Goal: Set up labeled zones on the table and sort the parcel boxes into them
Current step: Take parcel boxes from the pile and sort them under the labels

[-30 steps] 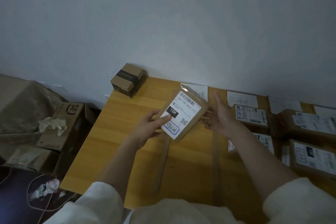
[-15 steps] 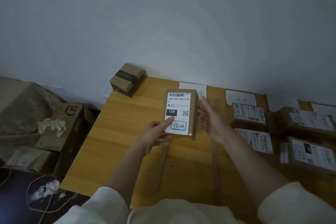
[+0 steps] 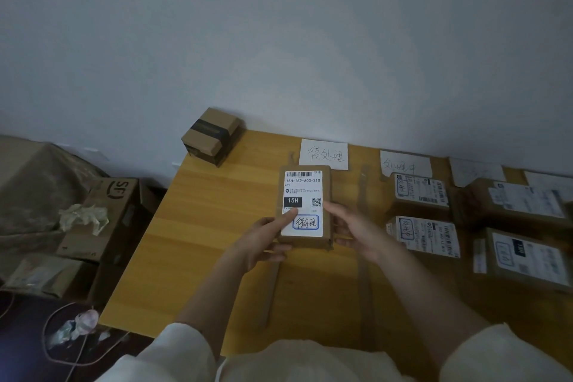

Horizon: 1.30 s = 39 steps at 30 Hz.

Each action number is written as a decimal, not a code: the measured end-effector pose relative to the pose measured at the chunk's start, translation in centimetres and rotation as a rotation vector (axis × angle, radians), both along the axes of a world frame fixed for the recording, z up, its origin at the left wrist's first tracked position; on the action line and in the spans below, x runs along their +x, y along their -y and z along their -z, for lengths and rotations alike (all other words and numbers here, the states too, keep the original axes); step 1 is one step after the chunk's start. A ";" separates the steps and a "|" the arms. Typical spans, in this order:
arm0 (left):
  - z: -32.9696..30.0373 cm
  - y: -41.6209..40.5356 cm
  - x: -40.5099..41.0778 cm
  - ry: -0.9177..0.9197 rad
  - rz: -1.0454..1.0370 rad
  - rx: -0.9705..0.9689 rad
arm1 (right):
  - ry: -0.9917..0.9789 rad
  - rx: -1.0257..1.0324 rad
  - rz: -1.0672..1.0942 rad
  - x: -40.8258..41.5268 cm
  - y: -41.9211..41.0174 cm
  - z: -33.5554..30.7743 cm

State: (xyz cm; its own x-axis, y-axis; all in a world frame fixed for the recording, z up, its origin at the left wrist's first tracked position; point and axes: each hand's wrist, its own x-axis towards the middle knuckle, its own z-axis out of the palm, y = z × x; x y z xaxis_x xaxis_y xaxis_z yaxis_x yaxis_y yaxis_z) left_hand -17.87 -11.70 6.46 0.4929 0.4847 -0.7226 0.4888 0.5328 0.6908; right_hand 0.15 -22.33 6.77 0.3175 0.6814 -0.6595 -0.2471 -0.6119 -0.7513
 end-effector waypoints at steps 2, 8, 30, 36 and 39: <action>0.1 0.0 0.0 -0.009 0.014 0.006 | -0.006 -0.021 0.019 0.0 0.2 0.2; 1.3 -0.2 0.2 -0.085 0.011 0.065 | -0.032 -0.171 0.075 -0.2 1.0 1.0; 10.2 -8.2 -3.1 -0.451 0.228 0.662 | -0.399 -0.114 0.919 0.2 -10.6 4.0; 10.8 -8.7 -3.9 -0.475 0.328 0.651 | -0.413 -0.094 1.002 -0.3 -10.7 4.5; 10.8 -8.9 -4.0 -0.461 0.343 0.650 | -0.397 -0.113 0.996 -0.6 -10.8 4.5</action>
State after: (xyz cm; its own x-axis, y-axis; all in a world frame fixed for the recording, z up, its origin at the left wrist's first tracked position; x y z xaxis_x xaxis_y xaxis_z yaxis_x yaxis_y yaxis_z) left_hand -21.92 -2.84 -4.37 0.4132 0.7493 -0.5175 0.8566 -0.1269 0.5002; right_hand -0.45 -11.56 2.31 0.4453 0.1637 -0.8803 -0.8859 -0.0620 -0.4597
